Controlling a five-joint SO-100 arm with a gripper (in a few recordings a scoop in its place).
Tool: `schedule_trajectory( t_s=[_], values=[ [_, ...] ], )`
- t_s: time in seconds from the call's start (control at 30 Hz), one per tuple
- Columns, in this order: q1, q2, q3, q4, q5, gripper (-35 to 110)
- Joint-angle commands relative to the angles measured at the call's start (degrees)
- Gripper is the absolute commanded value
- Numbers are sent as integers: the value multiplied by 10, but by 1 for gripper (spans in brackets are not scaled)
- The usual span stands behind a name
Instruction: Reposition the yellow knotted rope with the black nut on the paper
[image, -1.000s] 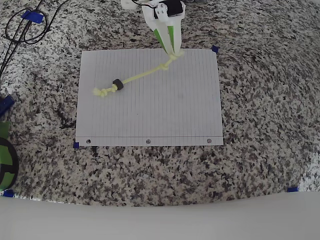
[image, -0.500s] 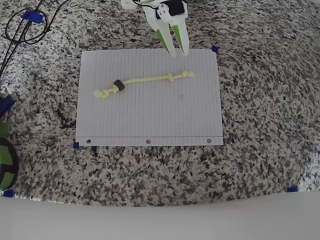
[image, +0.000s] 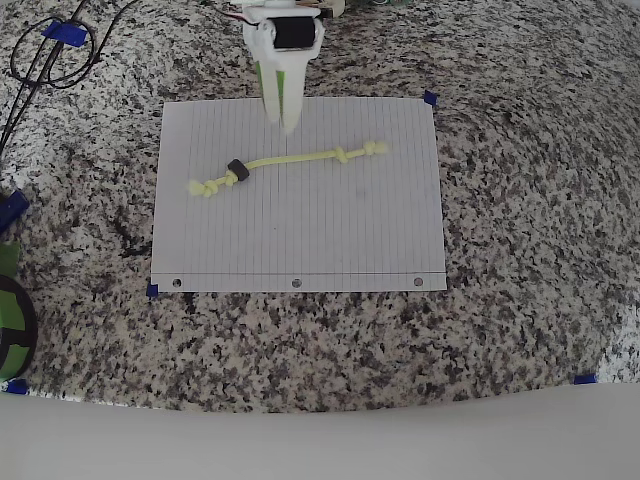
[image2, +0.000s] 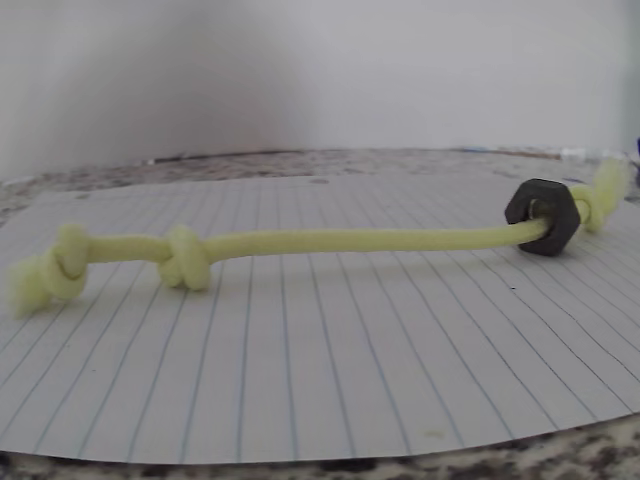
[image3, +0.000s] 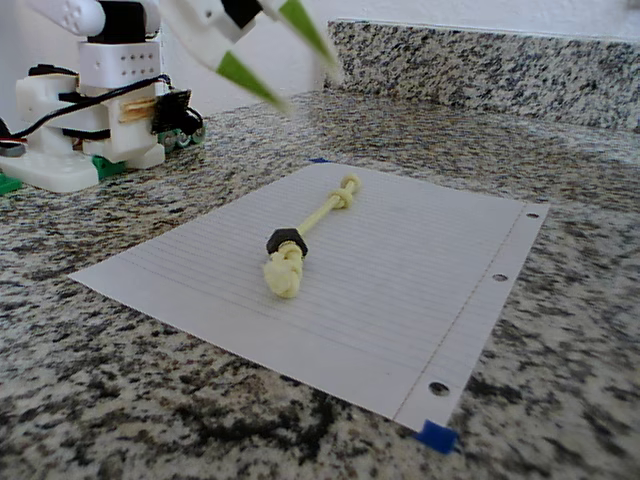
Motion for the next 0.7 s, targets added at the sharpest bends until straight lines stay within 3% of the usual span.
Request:
schedule_trajectory(
  t_s=[0.0,0.17,0.37,0.67],
  values=[
    [29,-93,-65,2,4,44],
    [67,-218,-128,4,54,44],
    [99,-347,-206,27,193,44],
    [148,-461,-274,-24,259,44]
  ],
)
